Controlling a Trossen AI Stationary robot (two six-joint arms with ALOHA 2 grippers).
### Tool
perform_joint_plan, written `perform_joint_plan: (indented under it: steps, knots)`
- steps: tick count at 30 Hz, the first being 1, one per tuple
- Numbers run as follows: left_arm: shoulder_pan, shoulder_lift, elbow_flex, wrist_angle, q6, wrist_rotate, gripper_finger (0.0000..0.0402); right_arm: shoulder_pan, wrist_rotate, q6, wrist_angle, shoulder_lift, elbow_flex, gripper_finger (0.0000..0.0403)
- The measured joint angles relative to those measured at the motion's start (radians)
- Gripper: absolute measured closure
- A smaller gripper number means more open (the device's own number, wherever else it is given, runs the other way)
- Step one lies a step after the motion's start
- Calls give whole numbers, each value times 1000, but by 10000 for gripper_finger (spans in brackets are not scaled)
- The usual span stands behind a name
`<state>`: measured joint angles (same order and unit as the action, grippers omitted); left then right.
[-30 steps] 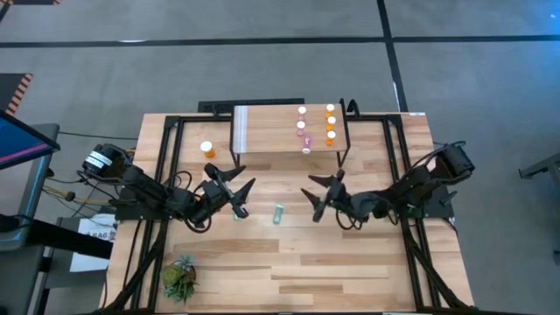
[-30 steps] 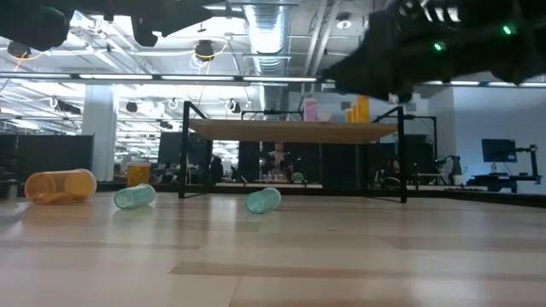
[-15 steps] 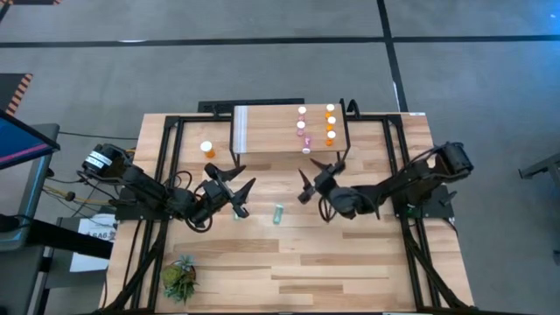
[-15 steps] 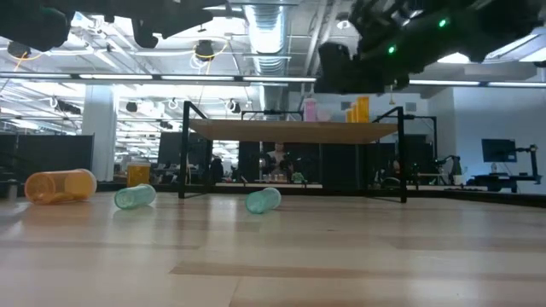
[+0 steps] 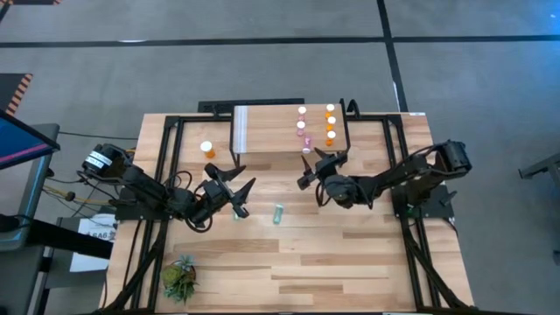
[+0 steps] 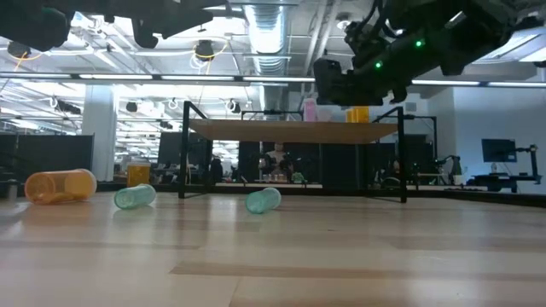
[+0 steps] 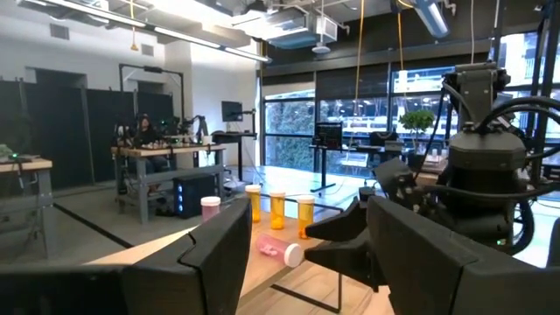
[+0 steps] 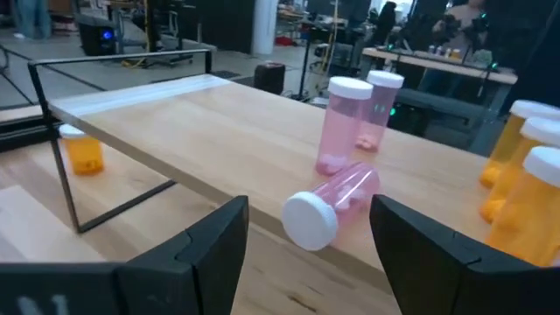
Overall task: Pick and place medicine bottles onto shelf by color
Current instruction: Put the pink pill bottle on the shelf
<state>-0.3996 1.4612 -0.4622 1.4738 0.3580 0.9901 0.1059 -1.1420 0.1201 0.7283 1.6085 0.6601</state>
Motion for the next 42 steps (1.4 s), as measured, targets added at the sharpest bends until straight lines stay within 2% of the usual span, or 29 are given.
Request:
perform_joint_plan:
  steps: [13,18,27,42]
  knots:
    - [0,0,0,-1,1,0,184,-39,27,137,-25,3,0,143]
    - [1,0,0,-1,-1,-2,184,-55,45,188,-23,66,15,143]
    - [2,0,0,-10,0,2,184,-58,-24,159,-21,178,96,143]
    - [2,0,0,-21,-2,10,184,-52,-37,168,-20,175,103,143]
